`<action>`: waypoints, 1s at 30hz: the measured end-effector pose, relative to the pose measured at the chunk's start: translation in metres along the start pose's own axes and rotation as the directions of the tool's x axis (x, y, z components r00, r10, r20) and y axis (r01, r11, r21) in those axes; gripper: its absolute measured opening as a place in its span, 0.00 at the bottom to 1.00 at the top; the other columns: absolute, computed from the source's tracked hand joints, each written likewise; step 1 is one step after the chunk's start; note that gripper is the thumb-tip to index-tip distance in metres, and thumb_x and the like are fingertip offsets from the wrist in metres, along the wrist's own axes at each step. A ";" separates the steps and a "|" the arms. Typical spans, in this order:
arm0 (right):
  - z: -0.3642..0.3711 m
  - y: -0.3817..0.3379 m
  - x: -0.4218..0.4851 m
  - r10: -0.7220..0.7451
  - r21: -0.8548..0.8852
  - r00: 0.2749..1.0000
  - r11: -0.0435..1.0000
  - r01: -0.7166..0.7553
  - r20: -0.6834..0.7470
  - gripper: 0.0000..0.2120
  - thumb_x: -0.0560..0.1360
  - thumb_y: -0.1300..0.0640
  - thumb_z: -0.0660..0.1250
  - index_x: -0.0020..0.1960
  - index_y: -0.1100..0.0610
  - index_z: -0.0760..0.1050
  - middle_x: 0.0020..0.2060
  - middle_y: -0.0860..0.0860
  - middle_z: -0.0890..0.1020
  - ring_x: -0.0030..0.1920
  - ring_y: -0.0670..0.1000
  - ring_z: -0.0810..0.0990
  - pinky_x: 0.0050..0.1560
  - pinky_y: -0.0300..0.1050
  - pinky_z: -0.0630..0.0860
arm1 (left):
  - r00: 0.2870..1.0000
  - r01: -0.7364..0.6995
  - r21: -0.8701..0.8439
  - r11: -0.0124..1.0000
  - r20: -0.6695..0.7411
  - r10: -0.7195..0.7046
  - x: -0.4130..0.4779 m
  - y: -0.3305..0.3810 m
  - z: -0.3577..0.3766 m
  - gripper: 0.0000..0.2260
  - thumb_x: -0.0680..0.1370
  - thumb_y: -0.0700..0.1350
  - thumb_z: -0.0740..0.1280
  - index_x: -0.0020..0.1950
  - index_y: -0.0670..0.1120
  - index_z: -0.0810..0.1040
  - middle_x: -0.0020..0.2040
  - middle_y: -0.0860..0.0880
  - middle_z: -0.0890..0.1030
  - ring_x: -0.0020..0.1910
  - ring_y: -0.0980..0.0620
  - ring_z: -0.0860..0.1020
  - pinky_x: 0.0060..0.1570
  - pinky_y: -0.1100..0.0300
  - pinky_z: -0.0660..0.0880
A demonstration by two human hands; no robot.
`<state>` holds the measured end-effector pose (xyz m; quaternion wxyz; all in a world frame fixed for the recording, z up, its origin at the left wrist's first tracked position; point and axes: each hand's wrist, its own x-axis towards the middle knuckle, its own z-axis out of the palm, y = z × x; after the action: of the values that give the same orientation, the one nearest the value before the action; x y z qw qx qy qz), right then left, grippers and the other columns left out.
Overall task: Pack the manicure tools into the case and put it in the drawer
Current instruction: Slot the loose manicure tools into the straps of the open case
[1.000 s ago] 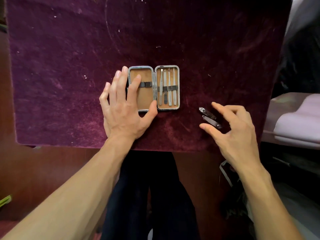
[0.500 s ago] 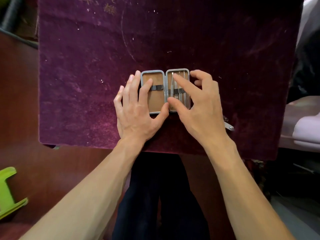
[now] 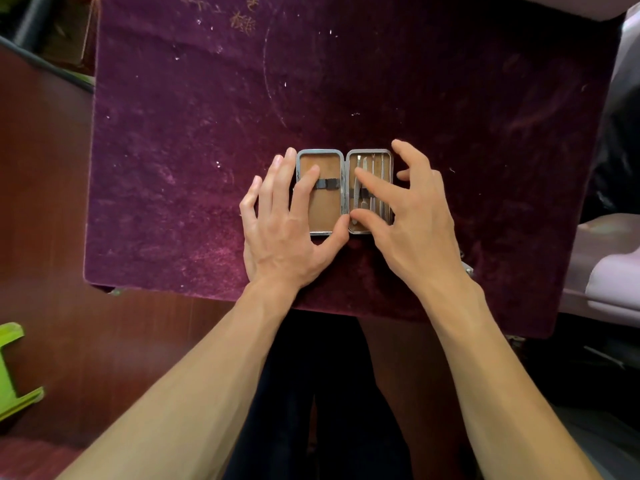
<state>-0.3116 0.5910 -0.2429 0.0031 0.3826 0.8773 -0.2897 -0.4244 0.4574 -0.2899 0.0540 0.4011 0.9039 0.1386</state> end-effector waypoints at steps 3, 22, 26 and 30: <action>-0.001 0.001 0.000 -0.003 -0.005 1.000 1.000 0.003 0.013 0.25 0.77 0.53 0.78 0.73 0.48 0.79 0.81 0.54 0.65 0.72 0.58 0.71 0.64 0.62 0.78 | 1.000 0.001 0.000 1.000 0.002 -0.001 0.000 0.000 0.000 0.32 0.78 0.68 0.62 0.76 0.51 0.68 0.82 0.45 0.63 0.82 0.46 0.62 0.79 0.44 0.59; -0.033 0.072 -0.092 0.401 0.073 0.912 0.915 -0.396 -0.086 0.21 0.76 0.55 0.79 0.68 0.52 0.84 0.57 0.47 0.77 0.59 0.52 0.77 0.53 0.38 0.69 | 0.999 0.023 -0.071 0.997 0.051 -0.019 0.001 0.002 -0.006 0.33 0.78 0.66 0.62 0.78 0.50 0.66 0.83 0.47 0.62 0.83 0.47 0.60 0.80 0.46 0.54; -0.028 0.074 -0.091 0.368 0.088 0.924 0.929 -0.360 -0.103 0.12 0.79 0.54 0.76 0.61 0.53 0.85 0.53 0.46 0.79 0.55 0.49 0.77 0.51 0.45 0.74 | 0.999 0.040 -0.228 0.973 0.029 -0.034 0.000 0.000 -0.009 0.32 0.79 0.63 0.64 0.78 0.47 0.66 0.81 0.47 0.64 0.81 0.49 0.62 0.80 0.45 0.55; -0.025 0.072 -0.094 0.324 0.111 0.942 0.943 -0.314 -0.086 0.08 0.81 0.54 0.73 0.60 0.51 0.83 0.52 0.47 0.82 0.53 0.50 0.82 0.54 0.56 0.81 | 0.996 0.091 -0.421 0.902 0.034 -0.084 -0.003 -0.003 -0.017 0.31 0.79 0.62 0.65 0.77 0.46 0.68 0.79 0.48 0.66 0.79 0.54 0.64 0.78 0.46 0.59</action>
<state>-0.1914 0.5797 -0.2365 -0.0135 0.5338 0.7879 -0.3067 -0.4279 0.4495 -0.2741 0.1524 0.3400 0.8691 0.3254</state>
